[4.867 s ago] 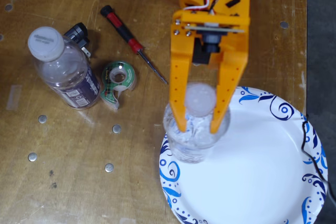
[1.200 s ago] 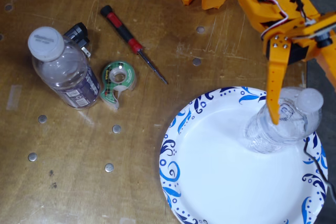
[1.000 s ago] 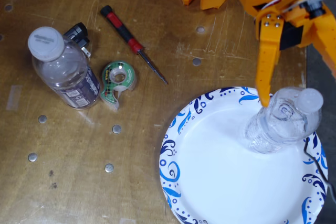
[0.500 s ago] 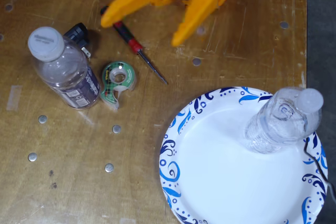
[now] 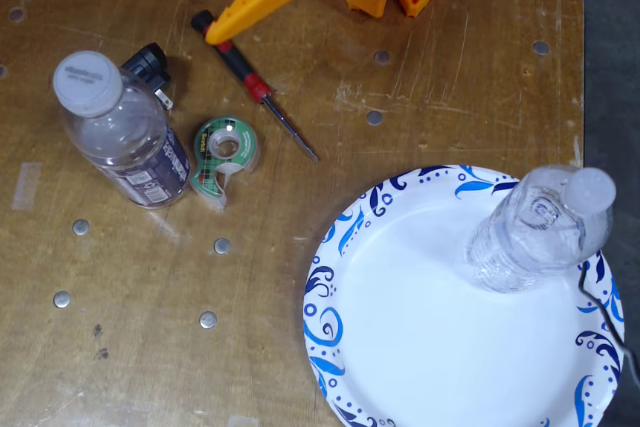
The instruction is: Move the bottles to the plate
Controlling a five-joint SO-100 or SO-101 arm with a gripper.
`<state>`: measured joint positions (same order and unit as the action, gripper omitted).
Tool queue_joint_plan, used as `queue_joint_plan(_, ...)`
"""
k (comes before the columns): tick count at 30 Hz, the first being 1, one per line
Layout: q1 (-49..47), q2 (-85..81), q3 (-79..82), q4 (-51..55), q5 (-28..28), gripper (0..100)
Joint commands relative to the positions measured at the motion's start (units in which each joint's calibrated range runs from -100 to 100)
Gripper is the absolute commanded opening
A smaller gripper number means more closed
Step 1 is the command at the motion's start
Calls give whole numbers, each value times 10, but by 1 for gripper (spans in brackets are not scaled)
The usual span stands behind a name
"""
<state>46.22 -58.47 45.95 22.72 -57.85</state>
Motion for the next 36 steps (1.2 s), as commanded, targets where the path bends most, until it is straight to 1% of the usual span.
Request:
queue_joint_plan(1, 6, -10, 9, -2, 34, 38)
queue_joint_plan(4, 6, -7, 23, -9, 45, 38)
queue_joint_plan(8, 6, -4, 57, -59, 46, 38)
queue_joint_plan(14, 39, 36, 126, -202, 49, 38)
queue_joint_plan(16, 49, 57, 135, -232, 49, 38)
queue_joint_plan(28, 56, 172, 125, -317, 46, 38)
queue_joint_plan(36, 81, 246, 124, -417, 50, 38)
